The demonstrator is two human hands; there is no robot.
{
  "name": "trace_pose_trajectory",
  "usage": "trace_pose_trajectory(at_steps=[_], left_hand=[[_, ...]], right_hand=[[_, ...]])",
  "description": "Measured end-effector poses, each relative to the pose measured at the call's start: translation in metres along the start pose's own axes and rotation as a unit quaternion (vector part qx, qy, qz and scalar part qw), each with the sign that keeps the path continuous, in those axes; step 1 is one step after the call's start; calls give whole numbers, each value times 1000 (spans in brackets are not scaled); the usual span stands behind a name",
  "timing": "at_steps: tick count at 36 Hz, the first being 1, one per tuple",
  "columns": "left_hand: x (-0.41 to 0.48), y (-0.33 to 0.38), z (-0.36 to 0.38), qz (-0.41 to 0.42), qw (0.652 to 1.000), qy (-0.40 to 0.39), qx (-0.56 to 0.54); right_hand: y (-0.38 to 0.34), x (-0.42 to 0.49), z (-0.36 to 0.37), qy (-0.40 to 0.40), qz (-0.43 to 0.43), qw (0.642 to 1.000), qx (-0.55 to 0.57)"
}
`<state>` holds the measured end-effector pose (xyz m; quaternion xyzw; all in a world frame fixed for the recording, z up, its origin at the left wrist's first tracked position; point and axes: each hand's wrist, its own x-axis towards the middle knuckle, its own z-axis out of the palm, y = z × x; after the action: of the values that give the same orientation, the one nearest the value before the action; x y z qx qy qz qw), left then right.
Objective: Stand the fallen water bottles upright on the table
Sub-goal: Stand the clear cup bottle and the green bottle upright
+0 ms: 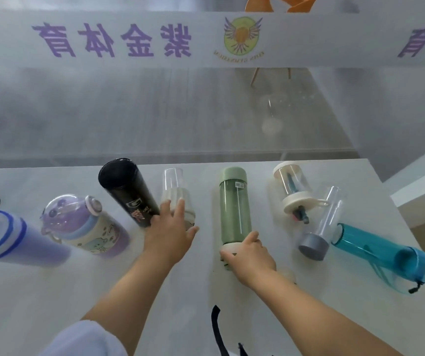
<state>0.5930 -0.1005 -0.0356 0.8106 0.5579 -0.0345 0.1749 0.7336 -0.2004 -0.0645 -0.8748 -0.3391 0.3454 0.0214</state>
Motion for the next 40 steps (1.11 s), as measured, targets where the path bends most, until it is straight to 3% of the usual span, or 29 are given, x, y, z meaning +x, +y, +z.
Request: trace_pose_trajectory(at_steps=[8,23,34,40], left_hand=[[19,15,21,-51,998,23,-3],[12,32,39,-57,993,48,-92],[-17,18,-17,24,989,123,-81],[-19,20,-52,42,995,81,-29]], right_hand=[[32,8,-20,21,-29,998,-46],[57,0,-44,34,-46,998,-40],[48,-18,-83,158,-89,981,75],[24,-22,-125,236,-148,958,73]])
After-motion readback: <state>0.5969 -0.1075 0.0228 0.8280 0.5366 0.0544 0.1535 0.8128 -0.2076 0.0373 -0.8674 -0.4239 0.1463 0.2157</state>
